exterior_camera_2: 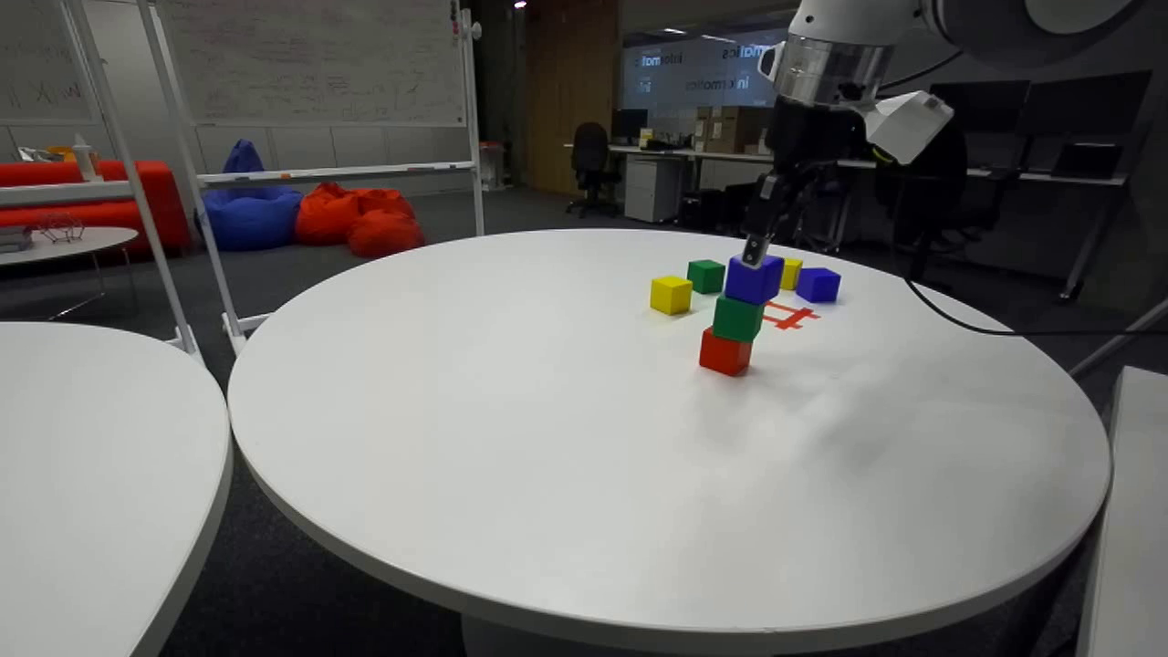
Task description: Unstack all the toy blocks then put the orange block in the marked zone
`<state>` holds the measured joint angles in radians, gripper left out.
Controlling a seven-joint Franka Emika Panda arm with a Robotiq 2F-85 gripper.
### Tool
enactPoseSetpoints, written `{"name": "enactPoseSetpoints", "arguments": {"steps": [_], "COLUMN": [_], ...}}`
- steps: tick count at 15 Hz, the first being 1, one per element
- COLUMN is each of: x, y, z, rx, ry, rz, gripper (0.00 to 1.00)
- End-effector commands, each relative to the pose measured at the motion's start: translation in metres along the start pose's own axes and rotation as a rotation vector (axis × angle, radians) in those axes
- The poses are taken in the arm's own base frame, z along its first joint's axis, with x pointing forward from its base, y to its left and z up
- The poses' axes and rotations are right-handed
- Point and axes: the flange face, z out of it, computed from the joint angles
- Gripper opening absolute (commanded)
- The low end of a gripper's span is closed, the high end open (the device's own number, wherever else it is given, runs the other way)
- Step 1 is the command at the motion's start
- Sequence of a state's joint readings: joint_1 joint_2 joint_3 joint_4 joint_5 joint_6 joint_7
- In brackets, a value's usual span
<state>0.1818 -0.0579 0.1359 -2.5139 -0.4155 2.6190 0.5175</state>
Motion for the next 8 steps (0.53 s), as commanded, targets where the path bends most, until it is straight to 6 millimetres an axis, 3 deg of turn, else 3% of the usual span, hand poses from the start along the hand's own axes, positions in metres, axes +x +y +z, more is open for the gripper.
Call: {"name": "enactPoseSetpoints", "arguments": {"steps": [1,5,8], "x": [0.0006,0.0029,0.0037], "y": [0.0004,-0.0047,-0.0036], "z": [-0.0001,-0.0001,-0.0029], "rx": [0.03,0.129,0.111], "ry": [-0.002,-0.006,-0.016], "rz": [0.027,0.034,0.037], "gripper": [1.0,1.0,1.0]}}
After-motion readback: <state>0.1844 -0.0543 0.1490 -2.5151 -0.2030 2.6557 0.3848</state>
